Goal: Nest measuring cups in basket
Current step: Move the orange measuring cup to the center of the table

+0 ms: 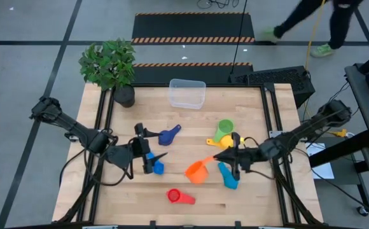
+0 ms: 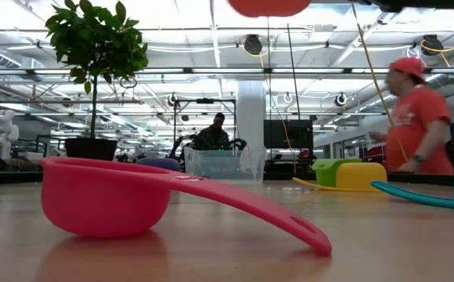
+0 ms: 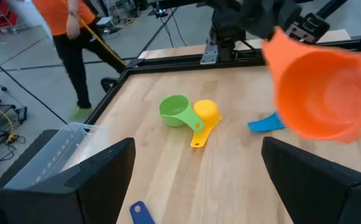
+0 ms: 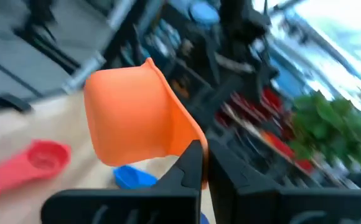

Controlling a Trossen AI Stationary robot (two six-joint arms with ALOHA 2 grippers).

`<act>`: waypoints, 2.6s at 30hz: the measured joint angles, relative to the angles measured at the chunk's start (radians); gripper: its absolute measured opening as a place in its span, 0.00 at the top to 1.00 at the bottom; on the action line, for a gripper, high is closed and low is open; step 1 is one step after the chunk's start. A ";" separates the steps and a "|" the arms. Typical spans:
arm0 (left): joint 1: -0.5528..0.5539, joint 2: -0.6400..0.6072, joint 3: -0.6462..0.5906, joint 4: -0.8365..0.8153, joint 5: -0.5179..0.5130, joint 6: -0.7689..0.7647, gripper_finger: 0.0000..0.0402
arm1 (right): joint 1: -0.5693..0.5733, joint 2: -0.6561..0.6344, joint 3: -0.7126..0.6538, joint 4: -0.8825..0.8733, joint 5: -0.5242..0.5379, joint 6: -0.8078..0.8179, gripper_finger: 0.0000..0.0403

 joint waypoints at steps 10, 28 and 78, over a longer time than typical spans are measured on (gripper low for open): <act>0.037 0.000 0.000 0.000 0.000 -0.005 0.12 | -0.055 0.152 -0.041 0.060 -0.082 -0.328 1.00; 0.039 0.000 0.000 -0.001 0.000 -0.001 0.12 | -0.055 0.602 0.145 0.244 0.189 -0.648 1.00; 0.039 0.000 0.000 -0.020 0.011 -0.030 0.12 | -0.159 0.658 0.160 0.058 0.118 -0.364 0.81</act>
